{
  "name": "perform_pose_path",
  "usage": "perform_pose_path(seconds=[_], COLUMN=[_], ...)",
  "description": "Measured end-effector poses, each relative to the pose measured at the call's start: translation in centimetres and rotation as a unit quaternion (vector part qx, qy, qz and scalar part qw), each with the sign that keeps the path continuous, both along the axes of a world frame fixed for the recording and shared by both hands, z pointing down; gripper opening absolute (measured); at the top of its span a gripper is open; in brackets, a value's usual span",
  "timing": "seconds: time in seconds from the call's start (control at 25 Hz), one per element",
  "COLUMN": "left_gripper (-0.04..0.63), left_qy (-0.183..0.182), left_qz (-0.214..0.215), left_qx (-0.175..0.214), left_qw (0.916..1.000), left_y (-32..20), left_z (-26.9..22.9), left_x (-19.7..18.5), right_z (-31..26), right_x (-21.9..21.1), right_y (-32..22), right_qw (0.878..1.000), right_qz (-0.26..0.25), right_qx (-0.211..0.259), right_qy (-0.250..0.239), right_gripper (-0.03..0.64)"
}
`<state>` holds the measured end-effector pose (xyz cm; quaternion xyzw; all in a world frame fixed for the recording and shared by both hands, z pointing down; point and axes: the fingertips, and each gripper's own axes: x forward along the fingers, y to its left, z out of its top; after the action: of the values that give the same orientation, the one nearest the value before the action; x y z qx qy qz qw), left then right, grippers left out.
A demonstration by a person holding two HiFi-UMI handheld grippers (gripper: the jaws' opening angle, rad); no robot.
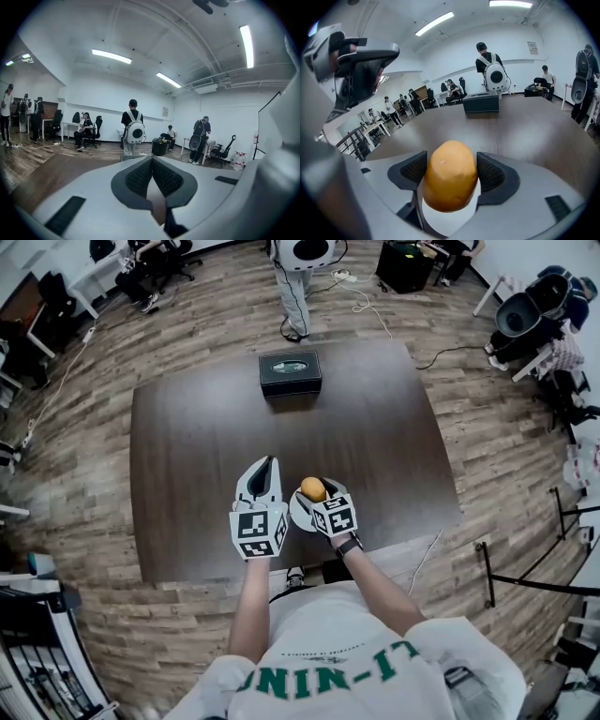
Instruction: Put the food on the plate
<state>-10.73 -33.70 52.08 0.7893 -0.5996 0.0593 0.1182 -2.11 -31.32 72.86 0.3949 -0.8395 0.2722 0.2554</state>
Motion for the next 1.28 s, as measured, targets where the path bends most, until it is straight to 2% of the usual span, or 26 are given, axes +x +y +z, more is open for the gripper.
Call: perform_pose_path(seconds=[0.52,0.72,0.92,1.28], left_gripper=[0.012,0.012,0.012,0.012], left_qy=[-0.018,-0.012,-0.009,-0.016], left_qz=[-0.007,-0.009,-0.013,-0.014], left_qx=[0.007,0.007,0.003,0.002], left_qw=[0.9998,0.9999,0.9999,0.9998], left_y=[0.6,0.9,1.0,1.4], left_z=[1.3,1.2,1.4,1.0], left_x=[-1.4,-1.5,-1.8,-1.3], right_z=[6.8,7.6,6.8,0.9], right_x=[0.6,0.6,0.5,1.0], right_y=[2.9,3.6,3.4,1.5], right_qw=[0.997,0.997,0.997,0.999], right_qz=[-0.016,-0.015,-0.013,0.011], right_qx=[-0.057,-0.075,-0.072,-0.024], right_qy=[0.046,0.028,0.012,-0.022], right_gripper=[0.337,0.351,0.393,0.393])
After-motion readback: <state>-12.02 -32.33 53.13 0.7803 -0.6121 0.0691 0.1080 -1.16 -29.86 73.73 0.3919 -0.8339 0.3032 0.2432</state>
